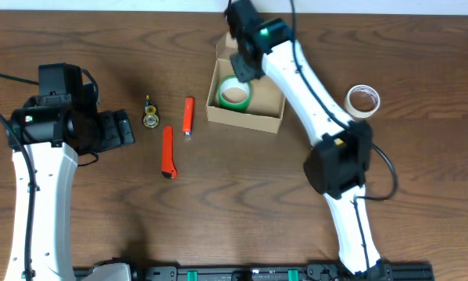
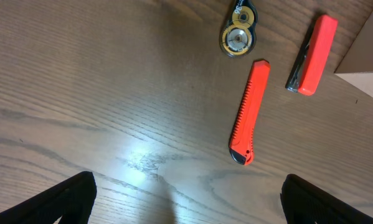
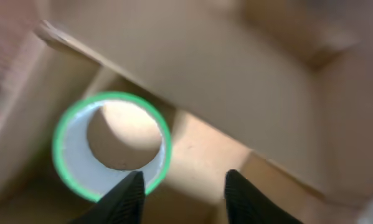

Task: Pack container
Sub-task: 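Move the right gripper to the white masking tape roll and grasp it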

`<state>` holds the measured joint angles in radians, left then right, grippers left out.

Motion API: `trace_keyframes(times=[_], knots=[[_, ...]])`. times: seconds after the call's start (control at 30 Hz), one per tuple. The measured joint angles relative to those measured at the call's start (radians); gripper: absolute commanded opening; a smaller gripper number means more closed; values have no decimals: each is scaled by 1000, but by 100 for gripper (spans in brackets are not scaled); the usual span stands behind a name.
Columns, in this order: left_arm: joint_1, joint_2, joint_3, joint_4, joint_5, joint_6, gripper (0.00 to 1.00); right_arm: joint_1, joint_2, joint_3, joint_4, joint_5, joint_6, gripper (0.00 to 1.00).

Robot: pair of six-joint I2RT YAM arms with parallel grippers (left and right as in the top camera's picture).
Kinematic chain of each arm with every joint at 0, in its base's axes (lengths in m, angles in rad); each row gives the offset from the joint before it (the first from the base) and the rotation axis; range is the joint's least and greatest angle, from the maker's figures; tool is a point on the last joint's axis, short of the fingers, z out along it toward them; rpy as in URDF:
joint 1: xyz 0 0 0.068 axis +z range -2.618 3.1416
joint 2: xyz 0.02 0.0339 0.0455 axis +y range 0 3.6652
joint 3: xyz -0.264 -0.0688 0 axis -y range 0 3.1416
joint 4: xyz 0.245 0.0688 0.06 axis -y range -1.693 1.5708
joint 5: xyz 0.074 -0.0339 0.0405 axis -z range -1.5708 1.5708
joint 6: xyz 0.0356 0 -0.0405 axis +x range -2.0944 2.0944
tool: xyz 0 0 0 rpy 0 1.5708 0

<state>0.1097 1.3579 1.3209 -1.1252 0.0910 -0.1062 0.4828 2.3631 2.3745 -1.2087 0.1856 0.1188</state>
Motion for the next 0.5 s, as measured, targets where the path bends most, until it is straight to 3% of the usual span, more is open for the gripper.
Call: trace_keyframes(times=[0.27, 0.5], knots=[[0, 0, 0, 0, 0, 0, 95, -61, -309, 32, -44, 90, -2, 50], [0, 0, 0, 0, 0, 0, 95, -356, -515, -61, -31, 123, 46, 51]])
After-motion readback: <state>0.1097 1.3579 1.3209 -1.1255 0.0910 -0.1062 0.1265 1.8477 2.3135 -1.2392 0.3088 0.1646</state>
